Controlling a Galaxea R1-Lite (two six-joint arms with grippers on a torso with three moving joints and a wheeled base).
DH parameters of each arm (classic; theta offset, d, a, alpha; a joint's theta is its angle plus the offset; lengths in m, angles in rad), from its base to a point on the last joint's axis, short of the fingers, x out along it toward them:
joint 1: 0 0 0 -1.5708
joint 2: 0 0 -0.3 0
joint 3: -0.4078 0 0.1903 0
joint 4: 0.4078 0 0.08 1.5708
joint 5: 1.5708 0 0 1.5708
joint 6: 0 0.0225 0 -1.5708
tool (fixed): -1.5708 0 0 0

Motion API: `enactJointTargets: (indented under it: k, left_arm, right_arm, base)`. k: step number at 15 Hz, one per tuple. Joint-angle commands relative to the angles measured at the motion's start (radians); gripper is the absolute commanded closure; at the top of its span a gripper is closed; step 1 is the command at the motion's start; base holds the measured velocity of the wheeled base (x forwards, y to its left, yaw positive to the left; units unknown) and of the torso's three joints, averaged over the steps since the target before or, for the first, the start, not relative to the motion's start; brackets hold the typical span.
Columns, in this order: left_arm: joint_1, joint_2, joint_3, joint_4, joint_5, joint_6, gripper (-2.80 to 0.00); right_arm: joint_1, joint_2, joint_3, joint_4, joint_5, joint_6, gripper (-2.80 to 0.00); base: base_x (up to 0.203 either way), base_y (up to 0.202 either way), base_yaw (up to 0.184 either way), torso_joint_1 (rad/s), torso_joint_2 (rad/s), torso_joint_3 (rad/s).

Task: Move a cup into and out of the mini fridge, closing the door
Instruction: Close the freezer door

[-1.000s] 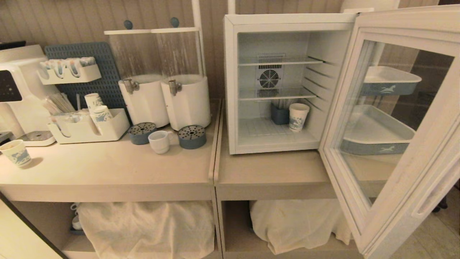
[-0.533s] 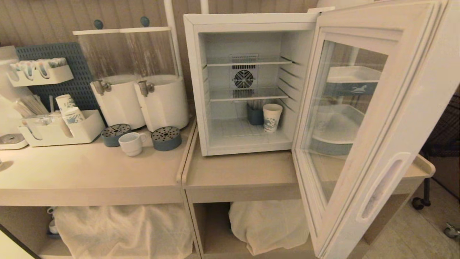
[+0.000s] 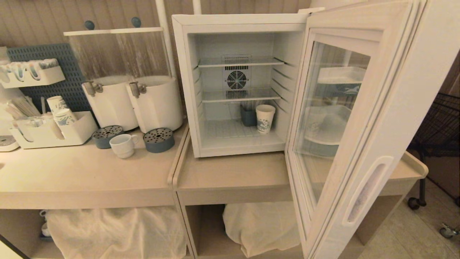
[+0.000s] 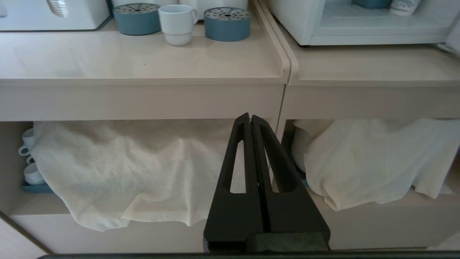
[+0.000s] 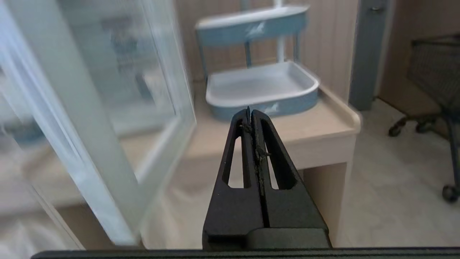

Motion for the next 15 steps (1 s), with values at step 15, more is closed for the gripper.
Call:
enactJointTargets:
  k: [15]
  left_arm:
    - [0.002,0.0,0.001,0.0,0.0,0.0,0.0]
  right_arm:
    - [-0.35,1.344,-0.493,-0.265,1.558,-0.089,0.0]
  base:
    - [0.0,0.0,0.0,0.0,0.0,0.0]
